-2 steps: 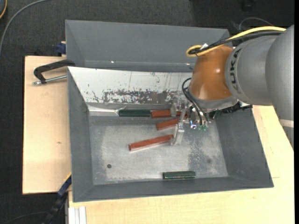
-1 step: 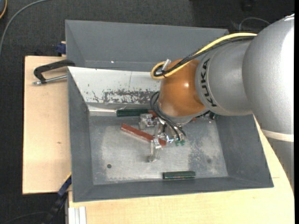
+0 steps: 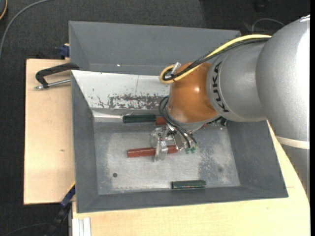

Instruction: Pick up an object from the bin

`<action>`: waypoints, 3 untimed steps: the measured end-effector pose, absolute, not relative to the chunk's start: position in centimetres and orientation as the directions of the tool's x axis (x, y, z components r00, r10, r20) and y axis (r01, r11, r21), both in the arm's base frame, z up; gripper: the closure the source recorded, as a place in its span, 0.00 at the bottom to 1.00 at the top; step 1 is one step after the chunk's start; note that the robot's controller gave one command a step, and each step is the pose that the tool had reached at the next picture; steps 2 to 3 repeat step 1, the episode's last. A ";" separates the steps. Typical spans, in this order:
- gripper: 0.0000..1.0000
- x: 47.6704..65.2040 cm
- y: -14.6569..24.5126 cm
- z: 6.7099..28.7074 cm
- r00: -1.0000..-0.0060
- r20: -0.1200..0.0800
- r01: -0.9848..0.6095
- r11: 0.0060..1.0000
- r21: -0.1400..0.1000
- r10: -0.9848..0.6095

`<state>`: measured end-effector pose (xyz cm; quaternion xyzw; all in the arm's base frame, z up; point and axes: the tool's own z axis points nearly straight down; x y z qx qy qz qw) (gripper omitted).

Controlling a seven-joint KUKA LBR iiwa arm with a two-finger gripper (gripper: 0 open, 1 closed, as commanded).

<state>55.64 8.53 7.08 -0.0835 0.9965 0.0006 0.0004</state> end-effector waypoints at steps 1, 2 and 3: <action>1.00 56.1 10.7 24.8 -0.952 -0.016 -0.305 0.952 -0.001 -0.305; 1.00 56.1 10.7 24.8 -0.952 -0.016 -0.305 0.952 -0.001 -0.305; 1.00 56.1 10.7 24.8 -0.952 -0.016 -0.305 0.952 -0.001 -0.305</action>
Offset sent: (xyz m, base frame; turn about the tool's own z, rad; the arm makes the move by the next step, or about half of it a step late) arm 0.0020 0.0201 0.1707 -0.1430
